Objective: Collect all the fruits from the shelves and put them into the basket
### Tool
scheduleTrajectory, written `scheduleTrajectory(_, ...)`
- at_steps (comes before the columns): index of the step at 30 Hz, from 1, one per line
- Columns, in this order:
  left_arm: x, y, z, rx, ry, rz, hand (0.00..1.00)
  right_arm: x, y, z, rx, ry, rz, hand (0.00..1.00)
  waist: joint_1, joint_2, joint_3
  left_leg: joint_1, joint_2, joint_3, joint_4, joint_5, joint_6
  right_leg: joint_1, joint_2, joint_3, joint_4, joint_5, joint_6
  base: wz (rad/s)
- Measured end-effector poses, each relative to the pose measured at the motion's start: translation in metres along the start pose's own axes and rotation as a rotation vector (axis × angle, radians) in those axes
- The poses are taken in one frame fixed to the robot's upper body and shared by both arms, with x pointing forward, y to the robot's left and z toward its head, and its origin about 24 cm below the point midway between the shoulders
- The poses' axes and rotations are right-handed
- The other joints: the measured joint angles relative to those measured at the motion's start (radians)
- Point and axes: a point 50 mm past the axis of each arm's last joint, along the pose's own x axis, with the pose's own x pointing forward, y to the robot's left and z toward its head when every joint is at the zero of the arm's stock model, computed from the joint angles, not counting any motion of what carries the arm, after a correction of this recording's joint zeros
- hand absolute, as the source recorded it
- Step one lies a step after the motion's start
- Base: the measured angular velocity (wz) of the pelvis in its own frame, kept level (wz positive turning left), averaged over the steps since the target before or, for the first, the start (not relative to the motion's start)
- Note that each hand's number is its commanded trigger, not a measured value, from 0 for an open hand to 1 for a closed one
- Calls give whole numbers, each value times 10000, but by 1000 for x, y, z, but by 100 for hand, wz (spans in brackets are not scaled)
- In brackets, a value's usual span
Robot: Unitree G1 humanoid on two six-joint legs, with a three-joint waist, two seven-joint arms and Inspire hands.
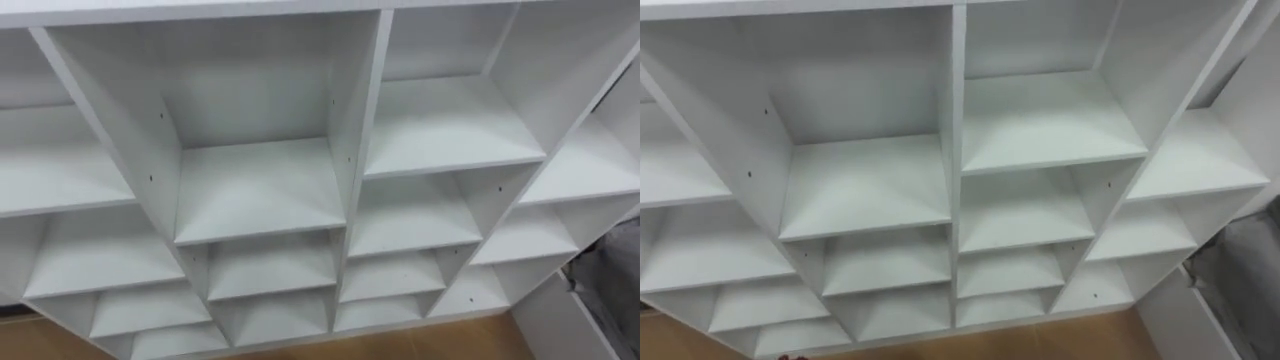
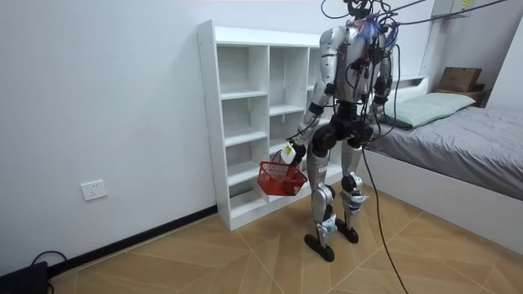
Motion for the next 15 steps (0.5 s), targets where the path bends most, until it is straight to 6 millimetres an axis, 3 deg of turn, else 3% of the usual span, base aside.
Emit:
scheduleTrajectory(6,-2,-2,-9,-434,391,101,100,0,-1,-1,95,150,0,0,8,10,-28,62,-2,-1,5,-46,0,155,1,-29,-12,-18,16,0)
scheduleTrajectory(15,-5,4,-20,-741,926,475,100,0,0,-4,45,491,68,0,20,-154,-56,83,-62,-318,32,-59,2,327,-77,-304,18,-214,34,11)
